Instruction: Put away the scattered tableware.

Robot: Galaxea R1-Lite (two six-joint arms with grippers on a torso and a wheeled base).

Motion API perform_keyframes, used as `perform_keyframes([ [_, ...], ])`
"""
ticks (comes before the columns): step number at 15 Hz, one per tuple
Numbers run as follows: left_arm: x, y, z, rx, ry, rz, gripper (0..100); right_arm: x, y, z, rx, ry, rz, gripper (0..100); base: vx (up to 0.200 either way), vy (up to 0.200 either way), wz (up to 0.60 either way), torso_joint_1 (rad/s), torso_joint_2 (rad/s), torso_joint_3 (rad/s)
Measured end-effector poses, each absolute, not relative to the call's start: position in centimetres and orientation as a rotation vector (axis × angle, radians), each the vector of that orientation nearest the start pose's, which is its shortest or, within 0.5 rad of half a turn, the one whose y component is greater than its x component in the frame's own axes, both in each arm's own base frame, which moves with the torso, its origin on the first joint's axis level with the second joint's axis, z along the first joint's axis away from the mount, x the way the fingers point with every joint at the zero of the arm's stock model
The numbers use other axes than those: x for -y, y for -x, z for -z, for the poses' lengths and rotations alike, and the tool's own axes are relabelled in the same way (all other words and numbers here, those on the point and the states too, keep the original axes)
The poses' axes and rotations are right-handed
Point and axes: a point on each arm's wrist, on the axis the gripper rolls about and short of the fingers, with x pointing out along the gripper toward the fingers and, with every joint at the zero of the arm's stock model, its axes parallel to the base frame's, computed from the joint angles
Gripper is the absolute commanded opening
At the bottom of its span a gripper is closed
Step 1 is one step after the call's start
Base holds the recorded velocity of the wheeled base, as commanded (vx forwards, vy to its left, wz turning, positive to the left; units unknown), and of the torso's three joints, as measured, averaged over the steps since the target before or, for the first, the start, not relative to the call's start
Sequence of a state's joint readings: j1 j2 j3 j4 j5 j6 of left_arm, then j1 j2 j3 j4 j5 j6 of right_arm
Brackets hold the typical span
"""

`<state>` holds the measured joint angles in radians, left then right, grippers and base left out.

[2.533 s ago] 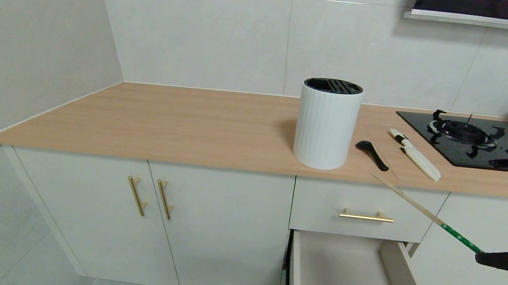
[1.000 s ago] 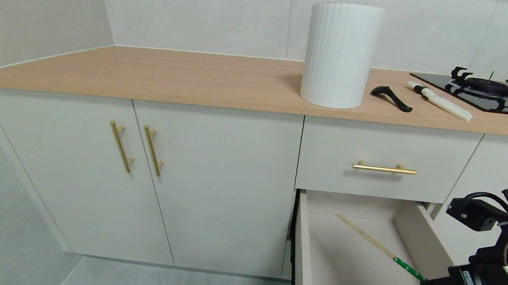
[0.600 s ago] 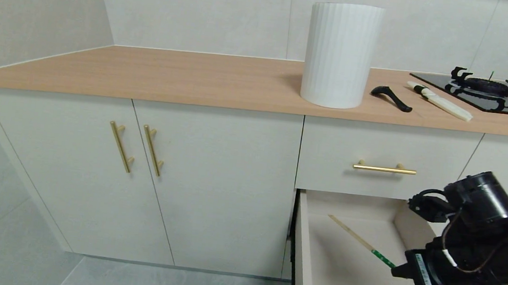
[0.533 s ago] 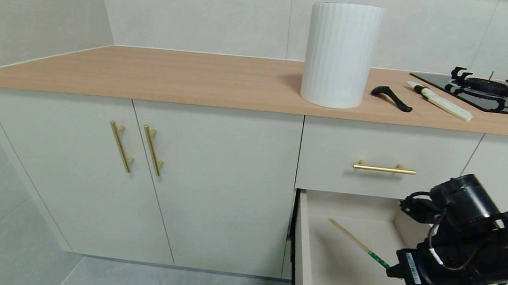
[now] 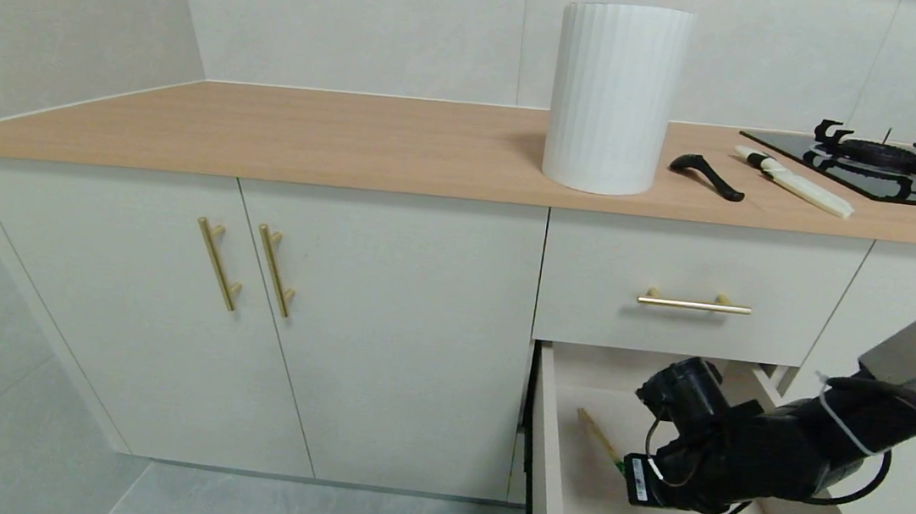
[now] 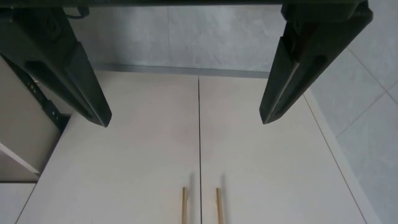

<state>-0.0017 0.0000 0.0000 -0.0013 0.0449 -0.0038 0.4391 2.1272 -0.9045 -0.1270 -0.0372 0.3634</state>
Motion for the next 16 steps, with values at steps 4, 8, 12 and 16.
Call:
perform_keyframes([
  [4,-0.1,2.3,-7.6,0.001,0.004,-0.043,100,-15.6,-30.8,0.4,-1.166,-0.035,-0.147,0,0.0,0.0,0.0,0.0,0.0,0.0],
  [8,-0.1,2.3,-7.6,0.001,0.004,-0.043,100,-15.9,-30.9,1.5,-1.163,-0.016,-0.124,100,0.0,0.0,0.0,0.0,0.0,0.0],
  [12,-0.1,2.3,-7.6,0.001,0.004,-0.043,100,-15.9,-30.9,1.7,-1.171,-0.015,-0.121,100,0.0,0.0,0.0,0.0,0.0,0.0],
  [16,-0.1,2.3,-7.6,0.001,0.004,-0.044,100,-15.8,-30.4,0.4,-1.149,-0.022,-0.128,100,0.0,0.0,0.0,0.0,0.0,0.0],
])
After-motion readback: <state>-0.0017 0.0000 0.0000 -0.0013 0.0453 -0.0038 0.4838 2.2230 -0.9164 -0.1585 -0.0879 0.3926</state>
